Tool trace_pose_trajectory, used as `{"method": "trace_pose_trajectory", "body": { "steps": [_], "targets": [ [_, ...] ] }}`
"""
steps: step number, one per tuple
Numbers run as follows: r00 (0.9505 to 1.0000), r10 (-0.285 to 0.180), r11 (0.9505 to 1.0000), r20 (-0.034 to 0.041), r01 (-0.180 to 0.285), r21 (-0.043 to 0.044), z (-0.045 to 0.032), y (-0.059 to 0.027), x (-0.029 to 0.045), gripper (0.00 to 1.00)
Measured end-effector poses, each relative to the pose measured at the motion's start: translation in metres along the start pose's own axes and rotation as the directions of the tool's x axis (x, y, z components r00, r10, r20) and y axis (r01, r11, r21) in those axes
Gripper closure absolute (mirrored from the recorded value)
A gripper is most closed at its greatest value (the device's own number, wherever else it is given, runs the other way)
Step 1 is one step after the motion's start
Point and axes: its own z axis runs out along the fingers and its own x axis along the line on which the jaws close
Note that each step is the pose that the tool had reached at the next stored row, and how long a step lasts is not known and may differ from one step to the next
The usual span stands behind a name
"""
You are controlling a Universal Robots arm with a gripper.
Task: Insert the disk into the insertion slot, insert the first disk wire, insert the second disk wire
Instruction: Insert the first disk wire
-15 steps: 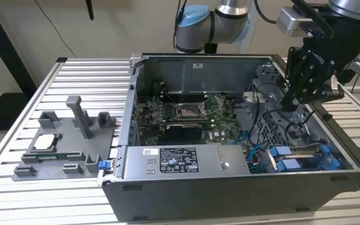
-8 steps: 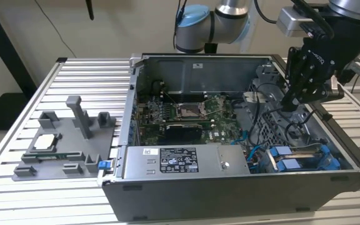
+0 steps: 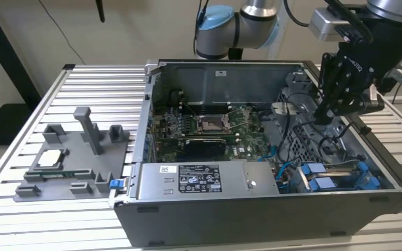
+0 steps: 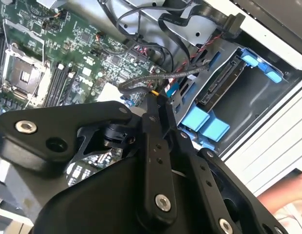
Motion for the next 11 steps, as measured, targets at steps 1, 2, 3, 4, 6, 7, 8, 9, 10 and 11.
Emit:
{"method": "trace_pose_trajectory", "body": {
  "steps": [1,2,3,4,6,7,8,9,10,11],
  "targets": [
    [1.0000,0.000,1.0000,-0.0071,0.000,0.0003,0.0001,0.0000,0.0000,1.00],
    [0.9999,0.001,1.0000,-0.0163,-0.001,0.0008,0.0002,0.0000,0.0000,1.00],
    [0.9997,0.001,1.0000,-0.0264,-0.001,0.0012,0.0004,-0.0001,0.0000,1.00],
    [0.9993,0.001,1.0000,-0.0362,-0.001,0.0017,0.0006,-0.0001,0.0000,1.00],
    [0.9984,0.002,1.0000,-0.0565,-0.002,0.0026,0.0011,0.0000,0.0001,1.00],
    [0.9978,0.003,1.0000,-0.0665,-0.003,0.0031,0.0013,-0.0001,0.0001,1.00],
    [0.9971,0.003,1.0000,-0.0763,-0.003,0.0035,0.0015,-0.0001,0.0001,1.00],
    [0.9962,0.004,1.0000,-0.0868,-0.003,0.0041,0.0018,-0.0001,0.0001,1.00],
    [0.9953,0.004,1.0000,-0.0966,-0.004,0.0045,0.0020,-0.0001,0.0002,1.00],
    [0.9943,0.004,1.0000,-0.1063,-0.004,0.0050,0.0023,-0.0001,0.0002,1.00]
  ]
}}
